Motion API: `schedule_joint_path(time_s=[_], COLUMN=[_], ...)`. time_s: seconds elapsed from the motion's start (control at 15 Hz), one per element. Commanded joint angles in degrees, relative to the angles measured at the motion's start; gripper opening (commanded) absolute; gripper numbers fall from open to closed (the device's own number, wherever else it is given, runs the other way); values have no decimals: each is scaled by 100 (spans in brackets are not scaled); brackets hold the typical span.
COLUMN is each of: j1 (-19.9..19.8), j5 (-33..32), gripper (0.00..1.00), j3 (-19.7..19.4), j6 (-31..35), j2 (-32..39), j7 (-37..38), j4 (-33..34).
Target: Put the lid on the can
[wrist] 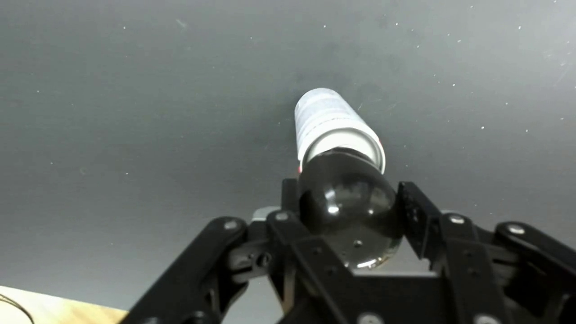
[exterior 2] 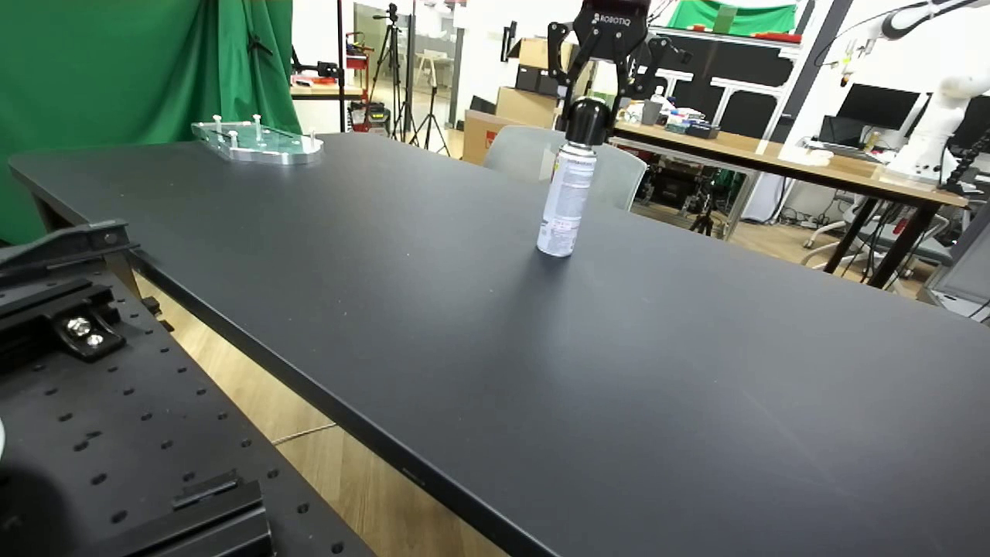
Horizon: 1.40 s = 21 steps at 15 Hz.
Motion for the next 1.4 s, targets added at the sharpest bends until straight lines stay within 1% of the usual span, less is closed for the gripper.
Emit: schedule_joint_path(time_s=[0.0,1.33], j1=[-86,-138], j5=[-38,27], gripper=[32,32], j3=[39,83], j6=[-119,-69], j2=[67,-27], j7=[97,-50], j4=[153,-106])
